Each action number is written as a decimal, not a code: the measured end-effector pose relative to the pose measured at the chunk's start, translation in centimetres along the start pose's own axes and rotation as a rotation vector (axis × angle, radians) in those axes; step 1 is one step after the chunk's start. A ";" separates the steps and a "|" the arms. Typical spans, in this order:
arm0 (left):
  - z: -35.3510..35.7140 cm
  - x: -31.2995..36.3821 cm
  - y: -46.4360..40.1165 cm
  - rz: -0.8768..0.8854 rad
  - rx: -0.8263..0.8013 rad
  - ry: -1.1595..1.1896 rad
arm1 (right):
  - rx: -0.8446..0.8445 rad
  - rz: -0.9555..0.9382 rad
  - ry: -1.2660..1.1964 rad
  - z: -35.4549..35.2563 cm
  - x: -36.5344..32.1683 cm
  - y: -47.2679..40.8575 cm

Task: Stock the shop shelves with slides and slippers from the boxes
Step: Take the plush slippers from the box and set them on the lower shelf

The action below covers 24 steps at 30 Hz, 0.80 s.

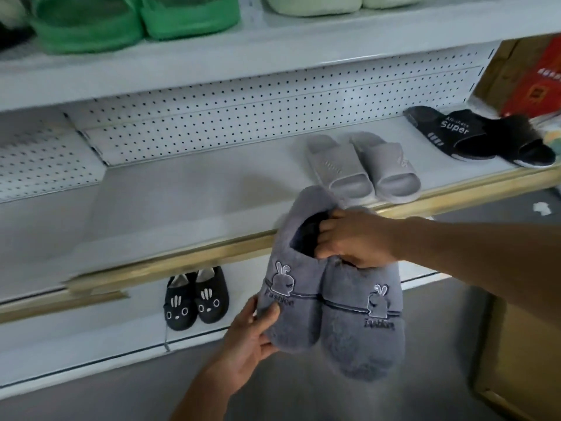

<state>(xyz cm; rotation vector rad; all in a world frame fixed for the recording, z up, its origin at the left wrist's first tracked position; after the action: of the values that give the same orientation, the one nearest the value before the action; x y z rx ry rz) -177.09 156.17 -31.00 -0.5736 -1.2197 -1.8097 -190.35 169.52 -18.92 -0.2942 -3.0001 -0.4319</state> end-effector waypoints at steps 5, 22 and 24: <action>-2.8 3.6 -1.0 0.115 0.096 0.074 | -0.098 0.057 0.100 -1.8 3.6 -6.6; -6.7 9.9 -5.6 0.203 0.345 0.261 | -0.152 0.132 0.005 -3.2 11.7 -17.6; -6.6 10.0 -5.6 0.201 0.351 0.261 | -0.128 0.164 -0.074 -3.1 12.1 -17.2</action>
<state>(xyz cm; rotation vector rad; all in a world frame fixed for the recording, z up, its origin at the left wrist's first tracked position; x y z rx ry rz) -186.57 147.11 -29.12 -0.2409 -1.2151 -1.4097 -205.44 154.58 -19.16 -0.5741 -2.9927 -0.6093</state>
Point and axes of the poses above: each hand's wrist, its own y-axis away from the middle knuckle, its own z-axis out of the palm, x = y × z, the point moved 7 cm from there along -y, towards the middle knuckle, and after that the axes turned 5 degrees about -x, right-handed, at the moved point
